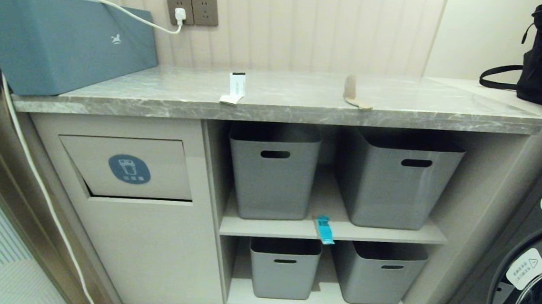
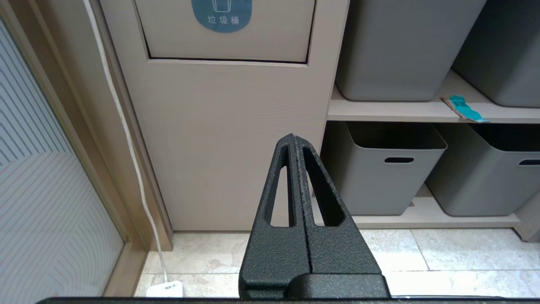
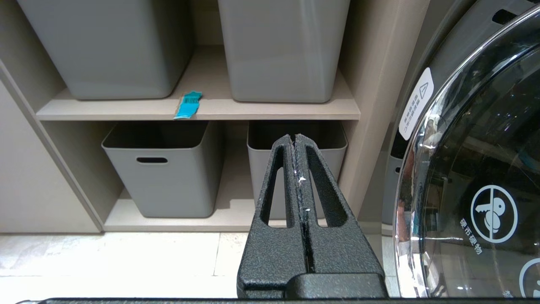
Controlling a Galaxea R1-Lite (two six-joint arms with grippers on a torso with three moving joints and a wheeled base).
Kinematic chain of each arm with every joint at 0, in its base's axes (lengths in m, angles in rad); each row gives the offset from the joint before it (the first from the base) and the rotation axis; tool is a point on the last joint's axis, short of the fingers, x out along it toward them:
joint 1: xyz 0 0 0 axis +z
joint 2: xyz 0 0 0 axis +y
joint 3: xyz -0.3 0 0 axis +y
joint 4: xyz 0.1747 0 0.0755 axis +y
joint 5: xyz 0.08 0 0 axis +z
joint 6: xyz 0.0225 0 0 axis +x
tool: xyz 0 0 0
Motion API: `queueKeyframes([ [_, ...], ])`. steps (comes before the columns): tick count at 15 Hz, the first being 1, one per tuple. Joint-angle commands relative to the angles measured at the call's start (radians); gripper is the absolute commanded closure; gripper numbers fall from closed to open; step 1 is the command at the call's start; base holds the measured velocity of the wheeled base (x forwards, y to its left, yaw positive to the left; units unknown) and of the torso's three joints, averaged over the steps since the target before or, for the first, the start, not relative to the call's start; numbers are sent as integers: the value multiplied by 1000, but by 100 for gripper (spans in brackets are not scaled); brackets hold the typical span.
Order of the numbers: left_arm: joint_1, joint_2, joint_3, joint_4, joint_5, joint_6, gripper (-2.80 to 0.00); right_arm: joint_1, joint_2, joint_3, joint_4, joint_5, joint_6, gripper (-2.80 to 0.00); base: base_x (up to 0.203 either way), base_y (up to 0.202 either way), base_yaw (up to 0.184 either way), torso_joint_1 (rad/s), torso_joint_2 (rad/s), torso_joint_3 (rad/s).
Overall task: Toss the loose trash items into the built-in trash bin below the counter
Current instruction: Pick up the garbage
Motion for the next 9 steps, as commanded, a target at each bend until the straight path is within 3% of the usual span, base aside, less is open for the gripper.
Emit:
queueKeyframes([
  [1,0,2,2,-1,1,-1,0,0,0,2,0,0,0,0,0,0,0,0,0,0],
  [9,0,2,2,-1,3,-2,0,0,0,2,0,-2,10,0,0,0,0,0,0,0],
])
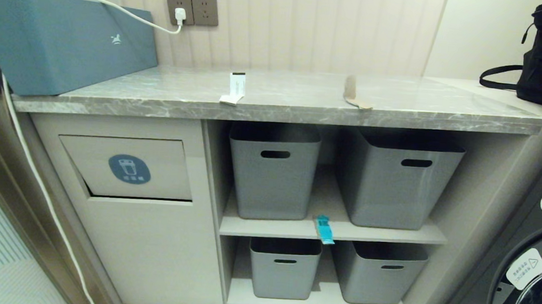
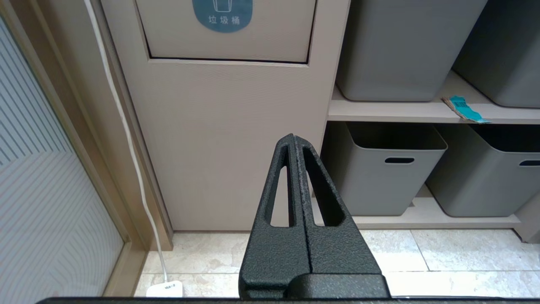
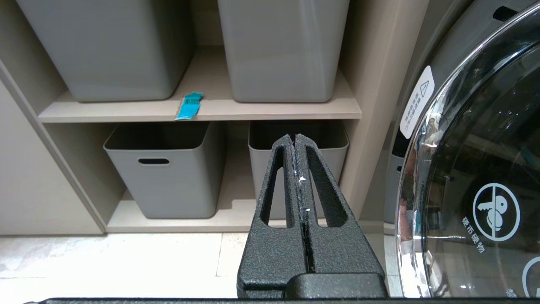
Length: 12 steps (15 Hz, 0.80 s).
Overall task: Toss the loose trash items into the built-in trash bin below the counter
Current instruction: Pick up the garbage
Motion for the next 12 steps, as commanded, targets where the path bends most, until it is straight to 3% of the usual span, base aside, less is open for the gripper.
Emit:
queueKeyframes([
  [1,0,2,2,0,1,0,0,0,0,2,1,-1,2,0,0,0,0,0,0,0],
  [3,0,0,2,0,2,-6,0,0,0,2,2,0,-2,0,0,0,0,57,-189,-179],
  [12,0,2,2,0,2,-25,0,0,0,2,2,2,-4,0,0,0,0,167,-461,-282],
])
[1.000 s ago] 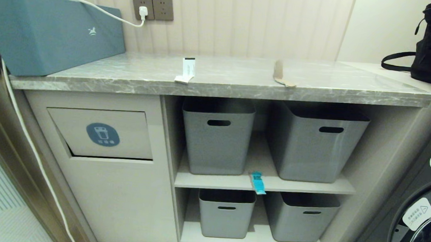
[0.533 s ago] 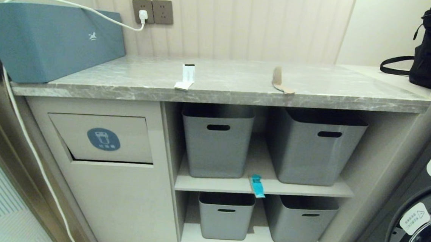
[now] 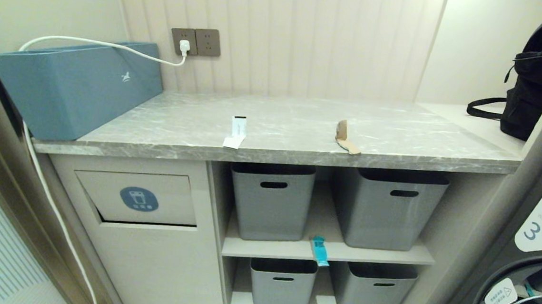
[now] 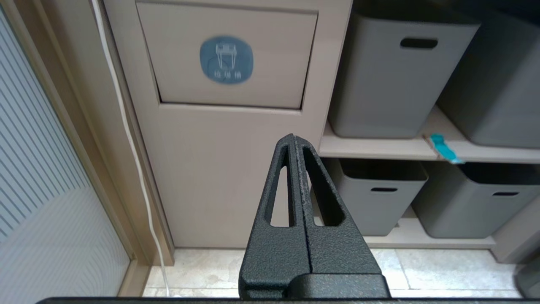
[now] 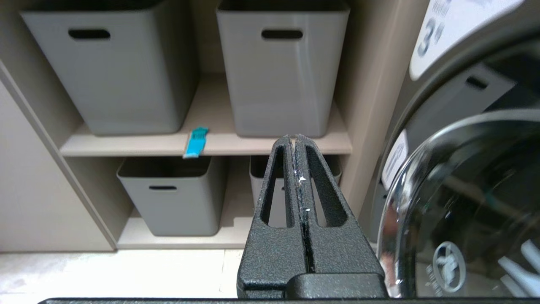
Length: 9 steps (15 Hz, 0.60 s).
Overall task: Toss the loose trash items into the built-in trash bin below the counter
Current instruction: Pick up the garbage
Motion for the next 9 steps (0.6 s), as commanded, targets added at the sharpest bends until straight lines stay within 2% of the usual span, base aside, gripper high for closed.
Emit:
queueKeyframes([
  [1,0,0,2,-1,0,-3,0,0,0,2,0,0,0,0,0,0,0,198,-464,-278],
  [9,0,2,2,-1,0,-2,0,0,0,2,0,0,0,0,0,0,0,216,-498,-284],
])
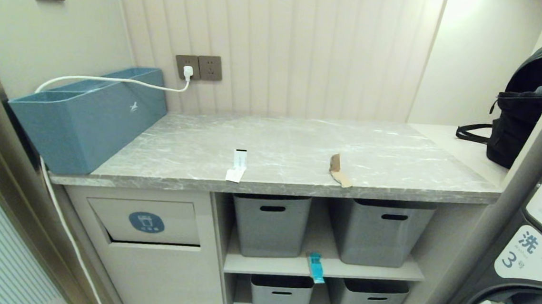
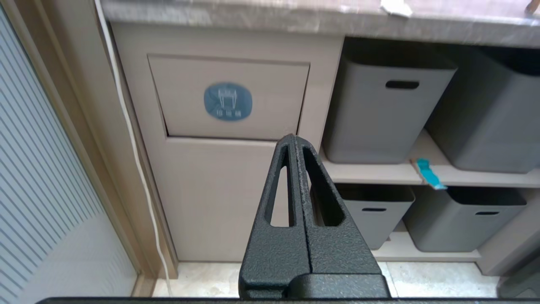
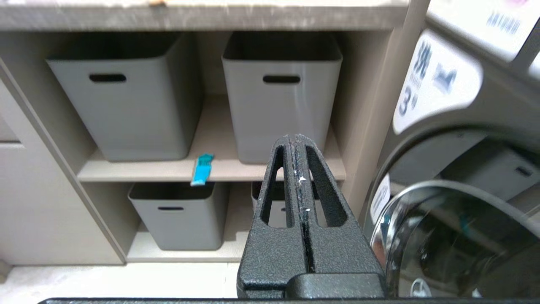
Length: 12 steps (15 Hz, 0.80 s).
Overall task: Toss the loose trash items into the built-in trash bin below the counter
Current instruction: Pick up the garbage
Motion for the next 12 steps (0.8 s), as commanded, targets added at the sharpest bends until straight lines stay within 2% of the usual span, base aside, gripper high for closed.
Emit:
queueKeyframes([
  [1,0,2,2,-1,0,-1,0,0,0,2,0,0,0,0,0,0,0,231,-507,-276],
  [10,0,2,2,-1,0,-1,0,0,0,2,-2,0,6,0,0,0,0,259,-556,-296],
  [12,0,0,2,-1,0,-1,0,0,0,2,-2,0,6,0,0,0,0,119,-246,-136],
])
